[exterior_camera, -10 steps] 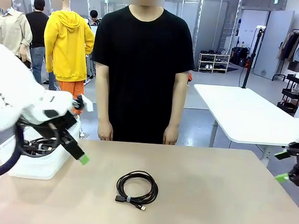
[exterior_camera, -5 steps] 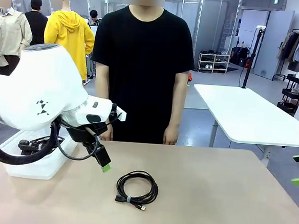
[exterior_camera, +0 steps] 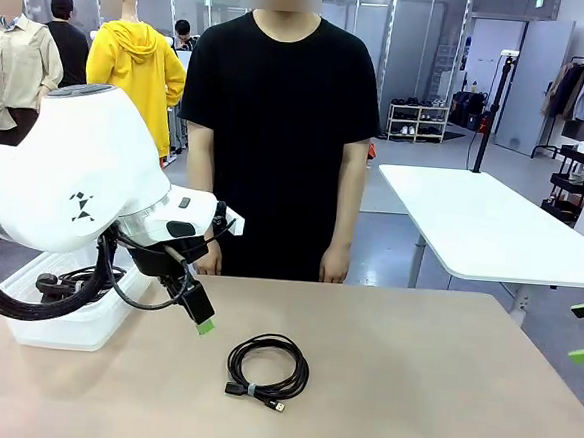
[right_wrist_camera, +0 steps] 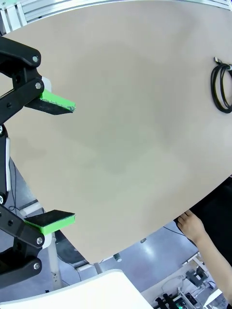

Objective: Organize and store the cables.
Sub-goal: Place the USB Extension Cable into the Organizing box.

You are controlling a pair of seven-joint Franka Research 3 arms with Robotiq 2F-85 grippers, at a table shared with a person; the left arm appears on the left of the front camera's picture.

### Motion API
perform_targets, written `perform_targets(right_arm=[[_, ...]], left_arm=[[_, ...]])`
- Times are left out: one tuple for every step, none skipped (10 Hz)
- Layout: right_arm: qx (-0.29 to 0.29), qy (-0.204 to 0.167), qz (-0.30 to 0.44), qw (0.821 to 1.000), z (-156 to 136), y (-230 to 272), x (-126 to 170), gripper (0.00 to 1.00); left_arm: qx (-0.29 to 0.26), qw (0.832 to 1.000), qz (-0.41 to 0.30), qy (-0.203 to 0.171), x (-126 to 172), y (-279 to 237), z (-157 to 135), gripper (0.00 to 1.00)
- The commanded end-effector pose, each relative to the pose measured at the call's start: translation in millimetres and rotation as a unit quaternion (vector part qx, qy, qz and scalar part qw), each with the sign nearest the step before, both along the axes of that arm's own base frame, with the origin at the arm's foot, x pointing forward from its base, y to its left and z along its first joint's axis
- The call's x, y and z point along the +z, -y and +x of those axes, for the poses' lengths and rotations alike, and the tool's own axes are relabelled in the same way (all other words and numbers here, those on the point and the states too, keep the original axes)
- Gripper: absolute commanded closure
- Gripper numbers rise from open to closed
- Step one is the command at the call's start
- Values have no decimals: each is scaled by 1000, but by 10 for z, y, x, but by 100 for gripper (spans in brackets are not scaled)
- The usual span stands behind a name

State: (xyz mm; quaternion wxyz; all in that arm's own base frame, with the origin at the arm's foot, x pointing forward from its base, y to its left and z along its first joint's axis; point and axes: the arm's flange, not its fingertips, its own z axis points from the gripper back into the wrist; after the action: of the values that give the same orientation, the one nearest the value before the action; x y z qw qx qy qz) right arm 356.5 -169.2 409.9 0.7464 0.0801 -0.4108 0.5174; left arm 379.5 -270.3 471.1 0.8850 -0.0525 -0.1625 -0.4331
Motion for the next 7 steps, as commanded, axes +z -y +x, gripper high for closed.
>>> perform_targets(right_arm=[[1, 6, 6, 1000, 9, 21, -8, 0], [1, 6, 6, 1000, 9, 21, -8, 0], [1, 6, 6, 1000, 9, 21, -8, 0], [1, 6, 6, 1000, 9, 21, -8, 0], [1, 6, 6, 1000, 9, 21, -8, 0], [1, 6, 6, 1000, 9, 21, -8, 0], [1, 6, 6, 1000, 9, 21, -8, 0]], left_arm=[[5, 1000, -1, 6, -6, 6, -47, 7], [0, 1000, 0, 0, 0, 0, 0, 7], [-41, 999, -16, 10, -88, 226, 43, 7], [-27, 999, -12, 14, -119, 366, 19, 7], [5, 1000, -11, 2, -172, 465, 5, 7], [47, 999, 11, -16, -244, 539, 8, 7], [11, 1000, 12, -15, -336, 642, 28, 7]])
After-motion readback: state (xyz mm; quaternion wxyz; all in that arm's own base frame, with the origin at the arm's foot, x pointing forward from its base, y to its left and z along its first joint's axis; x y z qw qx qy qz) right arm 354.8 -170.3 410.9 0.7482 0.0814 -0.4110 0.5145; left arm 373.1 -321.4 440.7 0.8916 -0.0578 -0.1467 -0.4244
